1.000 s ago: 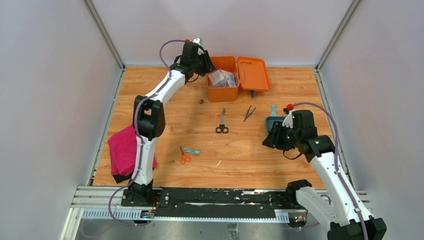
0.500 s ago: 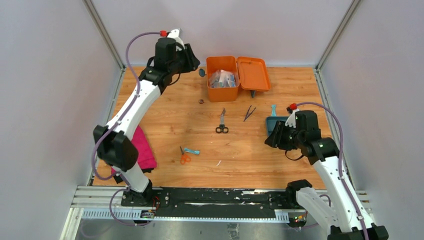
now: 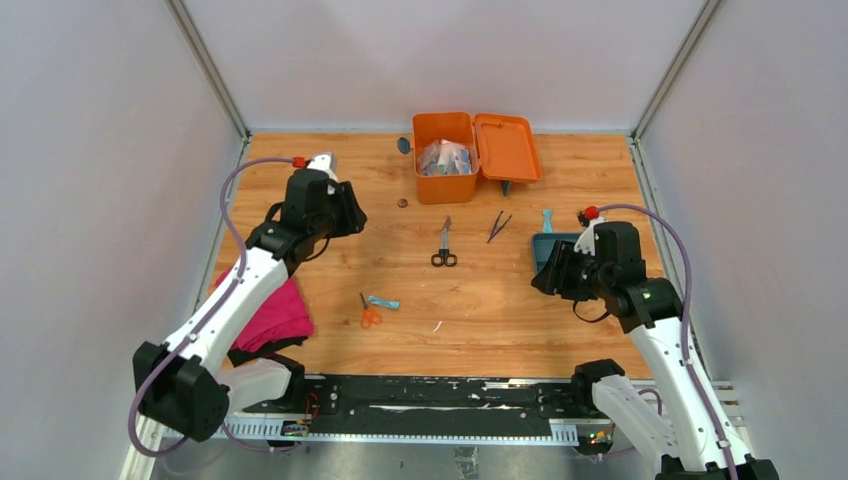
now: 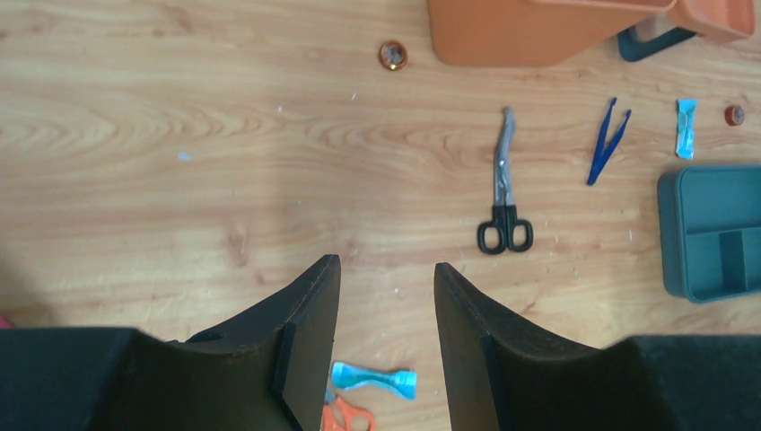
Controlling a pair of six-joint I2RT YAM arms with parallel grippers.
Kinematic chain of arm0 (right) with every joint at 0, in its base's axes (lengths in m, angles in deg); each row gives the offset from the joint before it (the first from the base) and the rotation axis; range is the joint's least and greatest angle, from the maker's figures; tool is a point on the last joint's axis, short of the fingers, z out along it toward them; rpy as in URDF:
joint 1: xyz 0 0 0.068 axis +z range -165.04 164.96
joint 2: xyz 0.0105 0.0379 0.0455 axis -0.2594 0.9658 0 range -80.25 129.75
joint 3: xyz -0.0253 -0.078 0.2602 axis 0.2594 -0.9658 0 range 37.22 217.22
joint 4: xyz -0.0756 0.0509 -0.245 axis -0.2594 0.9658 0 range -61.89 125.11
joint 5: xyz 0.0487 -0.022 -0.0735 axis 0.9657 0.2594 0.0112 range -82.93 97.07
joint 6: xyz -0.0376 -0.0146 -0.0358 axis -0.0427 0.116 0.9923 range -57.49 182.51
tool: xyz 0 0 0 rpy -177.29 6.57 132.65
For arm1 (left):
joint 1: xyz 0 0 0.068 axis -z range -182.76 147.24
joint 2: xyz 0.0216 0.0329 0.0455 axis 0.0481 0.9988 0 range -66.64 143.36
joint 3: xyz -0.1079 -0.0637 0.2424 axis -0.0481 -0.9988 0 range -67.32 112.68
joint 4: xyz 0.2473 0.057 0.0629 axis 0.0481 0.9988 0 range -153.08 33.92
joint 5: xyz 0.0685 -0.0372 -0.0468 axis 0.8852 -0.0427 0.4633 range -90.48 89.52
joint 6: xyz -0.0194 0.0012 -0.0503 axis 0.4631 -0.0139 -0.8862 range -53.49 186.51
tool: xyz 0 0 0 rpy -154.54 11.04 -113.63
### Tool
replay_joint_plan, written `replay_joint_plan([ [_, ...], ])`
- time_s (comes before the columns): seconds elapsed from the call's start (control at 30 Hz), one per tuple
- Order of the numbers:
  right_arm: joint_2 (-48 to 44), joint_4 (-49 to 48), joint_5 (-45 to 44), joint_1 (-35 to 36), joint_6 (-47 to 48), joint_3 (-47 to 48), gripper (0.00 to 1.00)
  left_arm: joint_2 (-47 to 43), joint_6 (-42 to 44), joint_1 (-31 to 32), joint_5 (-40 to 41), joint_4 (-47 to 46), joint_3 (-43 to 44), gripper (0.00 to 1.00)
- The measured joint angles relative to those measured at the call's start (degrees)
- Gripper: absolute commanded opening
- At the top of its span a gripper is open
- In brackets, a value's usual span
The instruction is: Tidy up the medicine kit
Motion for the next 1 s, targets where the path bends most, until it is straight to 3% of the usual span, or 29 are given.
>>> replay_joint_plan([
  [0.43, 0.04, 2.03, -2.60, 0.00, 0.79, 2.08, 0.54, -15.45, -4.57, 0.00, 1.44, 4.57, -14.75, 0.53],
  [1.0, 3.63, 2.45, -2.97, 0.00, -0.76, 3.45, 0.49, -16.39, -4.00, -0.09, 1.84, 6.75, -16.17, 0.60],
])
